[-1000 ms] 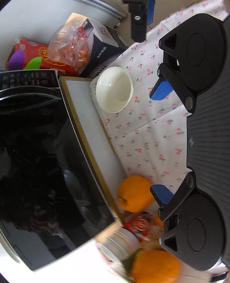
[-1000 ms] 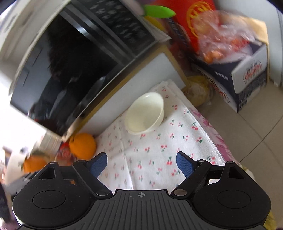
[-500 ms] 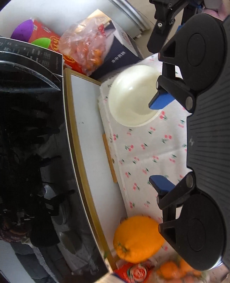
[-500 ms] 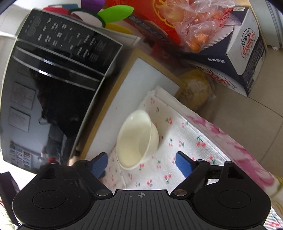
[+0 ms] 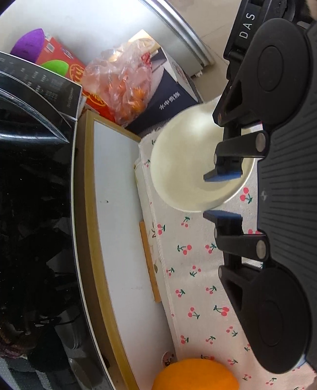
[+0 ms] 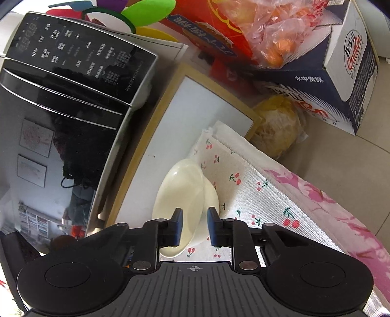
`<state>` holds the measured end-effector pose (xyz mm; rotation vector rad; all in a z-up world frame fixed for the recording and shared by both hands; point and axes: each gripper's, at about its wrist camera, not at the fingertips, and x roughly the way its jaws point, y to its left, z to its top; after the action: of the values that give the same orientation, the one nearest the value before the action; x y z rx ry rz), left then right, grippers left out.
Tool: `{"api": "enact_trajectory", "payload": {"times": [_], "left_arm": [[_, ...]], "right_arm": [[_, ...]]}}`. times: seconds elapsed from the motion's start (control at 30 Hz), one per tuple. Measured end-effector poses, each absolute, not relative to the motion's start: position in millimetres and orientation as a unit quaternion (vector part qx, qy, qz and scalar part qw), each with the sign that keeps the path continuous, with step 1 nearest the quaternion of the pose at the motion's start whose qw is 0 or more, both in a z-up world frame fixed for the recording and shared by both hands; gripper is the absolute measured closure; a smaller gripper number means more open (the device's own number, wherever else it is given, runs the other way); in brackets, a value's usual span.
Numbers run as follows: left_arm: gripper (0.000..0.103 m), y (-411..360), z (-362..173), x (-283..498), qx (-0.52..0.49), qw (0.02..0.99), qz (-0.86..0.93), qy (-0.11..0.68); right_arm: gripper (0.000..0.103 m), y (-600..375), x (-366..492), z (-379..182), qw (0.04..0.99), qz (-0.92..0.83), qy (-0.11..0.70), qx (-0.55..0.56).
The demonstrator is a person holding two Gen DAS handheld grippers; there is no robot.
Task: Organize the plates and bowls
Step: 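Grasp the small bowl rim with the left tool while the right tool grasps it too, then lift the small bowl with both tools and carry it toward the cream bowl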
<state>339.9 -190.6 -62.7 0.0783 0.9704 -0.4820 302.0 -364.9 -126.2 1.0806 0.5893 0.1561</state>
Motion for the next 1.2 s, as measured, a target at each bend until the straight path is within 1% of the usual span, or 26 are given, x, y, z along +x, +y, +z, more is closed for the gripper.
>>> {"api": "enact_trajectory", "payload": {"times": [0.13,0.33,0.6,0.87,1.2], "left_arm": [[0.092,-186.2,-64.3,339.8,0.041,0.861,-0.22,0.457],[0.093,-184.2,-64.1,338.0,0.043,0.862,-0.214,0.457],[0.093,-183.2,-50.3,331.9,0.053,0.864,-0.204,0.457],[0.093,-173.5,-25.6,317.7,0.055,0.869,-0.197,0.45],[0.093,-156.0,5.5,287.5,0.033,0.873,-0.191,0.447]], "right_arm": [[0.089,-362.2,304.2,-131.4,0.815,0.071,0.277,0.505],[0.089,-360.2,302.6,-131.2,0.815,0.072,0.277,0.504],[0.09,-357.1,298.4,-121.8,0.813,0.074,0.276,0.508],[0.09,-351.6,286.2,-93.0,0.819,0.081,0.275,0.497],[0.09,-341.2,249.2,-51.7,0.833,0.088,0.28,0.47]]}}
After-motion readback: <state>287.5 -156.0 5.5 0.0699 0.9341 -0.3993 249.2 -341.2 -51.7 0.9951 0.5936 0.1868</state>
